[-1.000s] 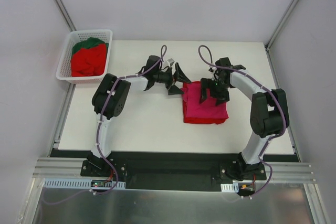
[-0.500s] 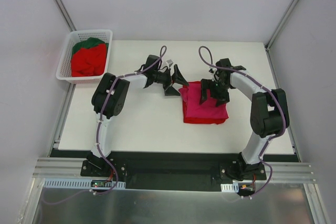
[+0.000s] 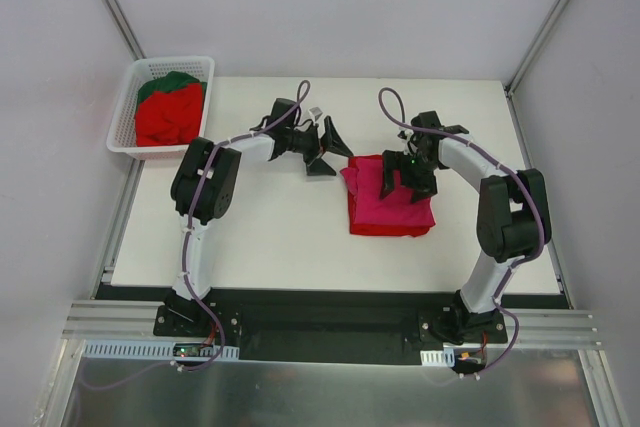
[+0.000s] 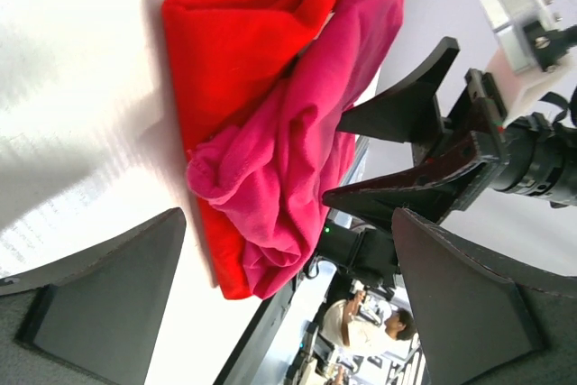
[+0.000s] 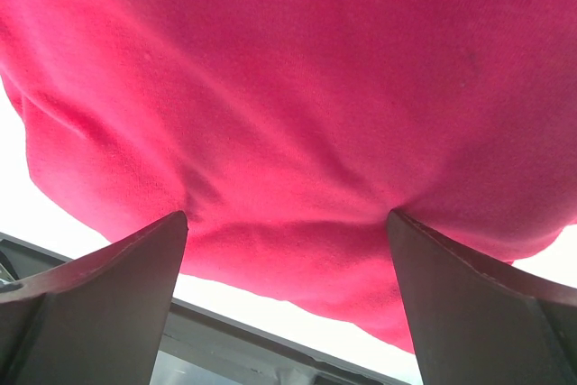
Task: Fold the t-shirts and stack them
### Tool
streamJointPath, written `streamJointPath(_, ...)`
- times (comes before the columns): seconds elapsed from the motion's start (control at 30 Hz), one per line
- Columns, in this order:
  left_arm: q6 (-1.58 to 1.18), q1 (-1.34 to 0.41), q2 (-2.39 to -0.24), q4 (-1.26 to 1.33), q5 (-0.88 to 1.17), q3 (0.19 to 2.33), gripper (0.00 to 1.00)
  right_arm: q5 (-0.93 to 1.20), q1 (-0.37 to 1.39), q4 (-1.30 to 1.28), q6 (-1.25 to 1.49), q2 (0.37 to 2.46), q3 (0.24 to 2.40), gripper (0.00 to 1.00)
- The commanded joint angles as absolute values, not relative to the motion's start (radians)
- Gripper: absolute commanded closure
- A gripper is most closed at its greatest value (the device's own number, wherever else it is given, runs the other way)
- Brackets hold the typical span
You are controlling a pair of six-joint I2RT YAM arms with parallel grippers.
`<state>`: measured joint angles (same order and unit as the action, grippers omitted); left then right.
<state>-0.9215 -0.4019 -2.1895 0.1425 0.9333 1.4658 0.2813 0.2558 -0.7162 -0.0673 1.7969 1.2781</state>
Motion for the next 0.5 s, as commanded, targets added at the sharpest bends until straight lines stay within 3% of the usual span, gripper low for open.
streamJointPath(0.0, -0.891, -0.399, -2.164, 0.140, 0.937, 1.532, 0.01, 0.311, 0.250, -0.739, -0.075, 1.798, 1.287, 0.04)
streamJointPath(0.47, -0.897, -0.413, -2.212, 0.143, 0.942, 1.554, 0.01, 0.314, 0.249, -0.739, -0.071, 1.819, 1.295, 0.04)
